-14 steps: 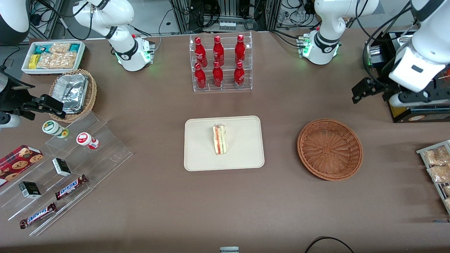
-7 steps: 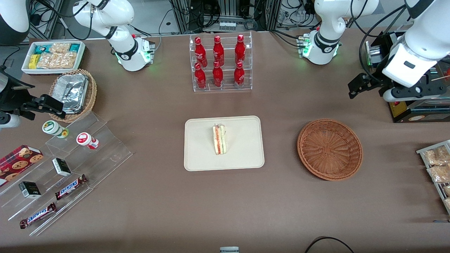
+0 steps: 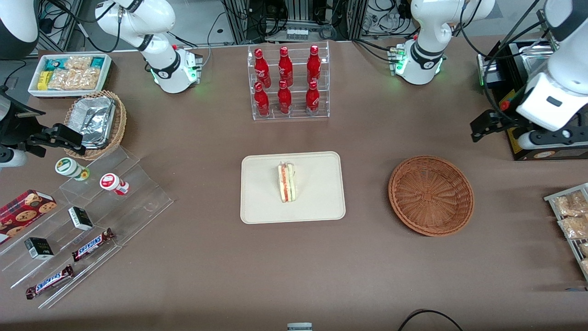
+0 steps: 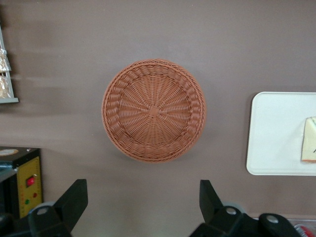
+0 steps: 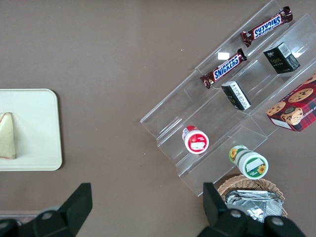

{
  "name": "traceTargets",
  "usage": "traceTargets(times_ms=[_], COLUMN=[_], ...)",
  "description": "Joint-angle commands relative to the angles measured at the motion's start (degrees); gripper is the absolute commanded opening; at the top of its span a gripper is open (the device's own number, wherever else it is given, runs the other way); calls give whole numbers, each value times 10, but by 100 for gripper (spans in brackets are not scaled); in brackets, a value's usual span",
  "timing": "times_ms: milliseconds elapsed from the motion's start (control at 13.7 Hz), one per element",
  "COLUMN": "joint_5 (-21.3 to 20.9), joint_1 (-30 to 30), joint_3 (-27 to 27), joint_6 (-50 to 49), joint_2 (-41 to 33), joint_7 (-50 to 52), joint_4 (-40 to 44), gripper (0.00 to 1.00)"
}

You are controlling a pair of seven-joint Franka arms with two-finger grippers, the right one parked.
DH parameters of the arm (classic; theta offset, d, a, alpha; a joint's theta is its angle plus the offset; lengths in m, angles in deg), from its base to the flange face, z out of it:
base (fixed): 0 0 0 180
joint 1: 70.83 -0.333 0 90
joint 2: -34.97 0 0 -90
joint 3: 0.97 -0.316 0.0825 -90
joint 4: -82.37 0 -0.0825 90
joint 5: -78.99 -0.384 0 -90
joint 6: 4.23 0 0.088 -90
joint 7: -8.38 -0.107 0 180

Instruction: Place sandwich from basket to tray

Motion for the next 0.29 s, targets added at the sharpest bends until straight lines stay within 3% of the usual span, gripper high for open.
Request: traceTargets(times_ms=[0,220], joint_5=[-5,-5], joint_1=[-1,-1], joint_3=[-11,-20], joint_6=[-19,-36], joint_2=[-1,-6], joint_7=[-26,-51], joint_4=[15,15], gripper=[100,100])
